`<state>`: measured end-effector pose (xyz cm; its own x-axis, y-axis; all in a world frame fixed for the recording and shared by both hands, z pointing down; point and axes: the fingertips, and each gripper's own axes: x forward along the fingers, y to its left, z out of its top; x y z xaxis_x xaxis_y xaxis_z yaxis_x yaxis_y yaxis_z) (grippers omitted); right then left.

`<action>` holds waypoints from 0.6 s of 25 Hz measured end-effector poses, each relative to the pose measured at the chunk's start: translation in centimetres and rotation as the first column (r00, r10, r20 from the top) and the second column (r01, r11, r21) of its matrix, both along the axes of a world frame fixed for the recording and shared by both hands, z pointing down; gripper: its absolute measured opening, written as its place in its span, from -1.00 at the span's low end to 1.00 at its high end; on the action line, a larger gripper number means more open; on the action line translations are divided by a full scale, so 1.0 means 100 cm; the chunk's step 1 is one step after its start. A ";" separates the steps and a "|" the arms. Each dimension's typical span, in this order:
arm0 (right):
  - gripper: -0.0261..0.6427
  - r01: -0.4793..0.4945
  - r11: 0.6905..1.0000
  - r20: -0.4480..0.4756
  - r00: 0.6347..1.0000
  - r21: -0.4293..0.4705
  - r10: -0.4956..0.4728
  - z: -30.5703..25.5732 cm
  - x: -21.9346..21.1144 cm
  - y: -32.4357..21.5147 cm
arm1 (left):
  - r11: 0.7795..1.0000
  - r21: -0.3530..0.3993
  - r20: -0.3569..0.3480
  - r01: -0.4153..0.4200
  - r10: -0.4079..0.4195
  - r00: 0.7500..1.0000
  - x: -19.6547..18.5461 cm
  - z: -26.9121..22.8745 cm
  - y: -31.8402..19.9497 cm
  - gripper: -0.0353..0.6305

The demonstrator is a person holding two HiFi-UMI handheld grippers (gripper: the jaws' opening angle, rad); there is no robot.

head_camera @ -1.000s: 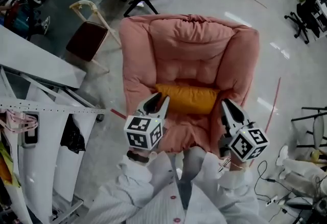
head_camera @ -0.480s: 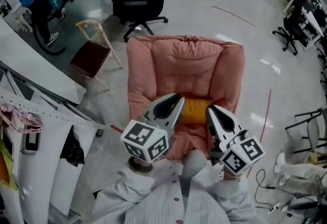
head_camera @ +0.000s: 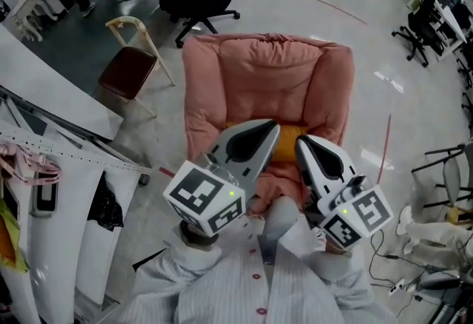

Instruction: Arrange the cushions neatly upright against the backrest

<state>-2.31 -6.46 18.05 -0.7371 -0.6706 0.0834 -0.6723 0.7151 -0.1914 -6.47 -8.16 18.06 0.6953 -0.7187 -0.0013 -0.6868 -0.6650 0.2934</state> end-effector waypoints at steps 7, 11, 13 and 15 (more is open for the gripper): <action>-0.88 0.040 0.999 -0.021 0.999 0.001 -0.039 -0.005 -0.014 0.011 | 1.000 -0.004 0.024 -0.031 0.031 0.999 -0.004 0.001 0.011 -0.86; -0.88 0.039 0.999 -0.034 0.999 0.020 -0.039 -0.008 -0.017 0.012 | 1.000 0.011 0.029 -0.028 0.027 0.999 -0.006 -0.002 0.015 -0.86; -0.88 0.036 0.999 -0.036 0.999 0.025 -0.035 -0.009 -0.017 0.014 | 0.999 0.016 0.031 -0.029 0.028 0.999 -0.007 -0.003 0.017 -0.86; -0.88 0.036 0.999 -0.039 0.999 0.031 -0.035 -0.010 -0.017 0.015 | 0.999 0.020 0.034 -0.030 0.030 0.999 -0.006 -0.002 0.019 -0.86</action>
